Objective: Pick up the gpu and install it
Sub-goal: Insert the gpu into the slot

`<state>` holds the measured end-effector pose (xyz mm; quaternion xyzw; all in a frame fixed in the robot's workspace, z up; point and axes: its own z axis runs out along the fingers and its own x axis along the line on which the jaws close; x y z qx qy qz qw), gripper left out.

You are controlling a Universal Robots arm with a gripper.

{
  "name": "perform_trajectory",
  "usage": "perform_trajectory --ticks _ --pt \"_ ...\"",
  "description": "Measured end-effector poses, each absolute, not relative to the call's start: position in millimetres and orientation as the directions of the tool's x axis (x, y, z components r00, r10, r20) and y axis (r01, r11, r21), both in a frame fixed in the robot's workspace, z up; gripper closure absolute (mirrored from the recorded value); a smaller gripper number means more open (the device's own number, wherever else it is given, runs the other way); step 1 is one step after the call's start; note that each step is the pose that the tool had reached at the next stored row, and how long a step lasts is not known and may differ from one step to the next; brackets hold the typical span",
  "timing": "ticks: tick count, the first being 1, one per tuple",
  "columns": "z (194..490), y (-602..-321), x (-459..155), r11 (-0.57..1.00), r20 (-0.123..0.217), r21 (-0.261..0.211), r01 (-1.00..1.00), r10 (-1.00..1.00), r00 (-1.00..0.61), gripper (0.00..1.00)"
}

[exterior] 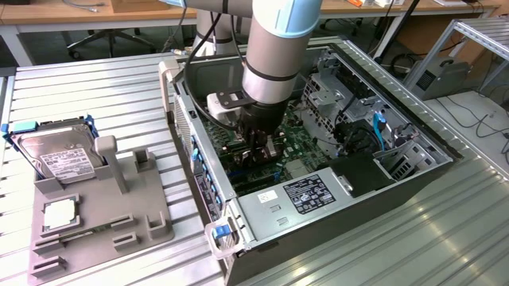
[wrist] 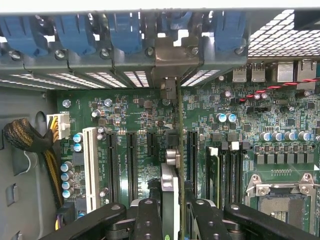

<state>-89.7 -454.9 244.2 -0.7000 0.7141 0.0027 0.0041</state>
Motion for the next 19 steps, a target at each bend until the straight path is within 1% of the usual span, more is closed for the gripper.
perform_trajectory --ticks 19 --pt "241.2 -454.8 -90.0 0.02 -0.011 -0.003 -1.0 -1.0 -0.02 0.73"
